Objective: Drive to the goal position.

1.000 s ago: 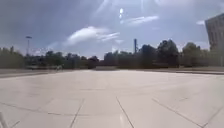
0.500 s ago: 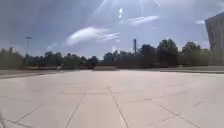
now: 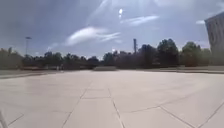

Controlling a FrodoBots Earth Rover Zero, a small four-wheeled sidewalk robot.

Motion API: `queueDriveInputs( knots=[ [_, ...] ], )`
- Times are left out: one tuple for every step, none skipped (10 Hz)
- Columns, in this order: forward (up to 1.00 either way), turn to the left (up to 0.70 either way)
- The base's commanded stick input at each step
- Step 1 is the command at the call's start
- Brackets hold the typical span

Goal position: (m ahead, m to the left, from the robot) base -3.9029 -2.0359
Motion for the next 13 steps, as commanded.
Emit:
queueDriveInputs(
  knots=[
    [0.70,-0.04],
    [0.70,-0.04],
    [0.70,-0.04],
    [0.70,-0.04],
    [0.70,-0.04],
    [0.70,-0.04],
    [0.70,-0.04],
    [0.70,-0.04],
    [0.70,-0.04],
    [0.70,-0.03],
    [0.70,0.01],
    [0.70,0.16],
    [0.70,0.30]
  ],
)
